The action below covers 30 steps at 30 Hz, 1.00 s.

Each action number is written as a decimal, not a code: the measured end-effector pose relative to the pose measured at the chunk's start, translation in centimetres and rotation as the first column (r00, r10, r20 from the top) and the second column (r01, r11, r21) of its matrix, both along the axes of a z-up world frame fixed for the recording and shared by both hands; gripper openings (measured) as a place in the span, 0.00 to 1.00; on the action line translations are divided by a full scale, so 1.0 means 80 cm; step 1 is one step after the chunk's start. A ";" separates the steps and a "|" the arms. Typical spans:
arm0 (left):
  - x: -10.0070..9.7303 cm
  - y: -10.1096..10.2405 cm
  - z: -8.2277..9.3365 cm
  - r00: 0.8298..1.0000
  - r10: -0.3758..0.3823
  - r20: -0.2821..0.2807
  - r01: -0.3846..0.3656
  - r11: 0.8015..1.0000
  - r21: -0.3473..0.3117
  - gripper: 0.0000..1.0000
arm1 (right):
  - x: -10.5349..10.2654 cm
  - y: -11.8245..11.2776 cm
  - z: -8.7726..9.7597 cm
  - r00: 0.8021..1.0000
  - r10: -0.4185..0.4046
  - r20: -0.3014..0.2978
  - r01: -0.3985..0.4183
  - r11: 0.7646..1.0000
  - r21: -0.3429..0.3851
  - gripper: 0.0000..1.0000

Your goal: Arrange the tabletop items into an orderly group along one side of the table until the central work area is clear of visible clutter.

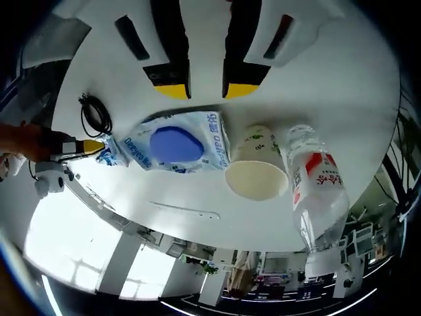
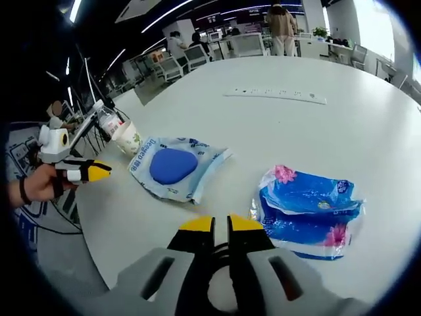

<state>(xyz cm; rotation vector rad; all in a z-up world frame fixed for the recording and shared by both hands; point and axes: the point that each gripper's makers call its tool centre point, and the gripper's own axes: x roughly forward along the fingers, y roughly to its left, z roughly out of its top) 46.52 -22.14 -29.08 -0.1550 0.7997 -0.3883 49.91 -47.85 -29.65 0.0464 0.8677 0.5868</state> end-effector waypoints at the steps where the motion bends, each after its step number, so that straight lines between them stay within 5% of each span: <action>1: -0.002 -0.001 0.001 1.000 -0.005 0.001 0.005 1.000 0.000 0.17 | -0.001 -0.003 0.000 1.000 -0.002 0.001 0.002 1.000 -0.001 0.05; 14: -0.036 -0.024 0.000 0.994 -0.110 -0.002 0.110 0.994 0.025 0.21 | -0.007 -0.027 0.001 1.000 -0.023 0.004 0.023 1.000 -0.012 0.05; 30: -0.052 -0.037 0.012 0.989 -0.147 0.007 0.147 0.989 0.020 0.24 | 0.001 -0.061 0.006 1.000 -0.002 0.027 0.003 0.998 -0.060 0.08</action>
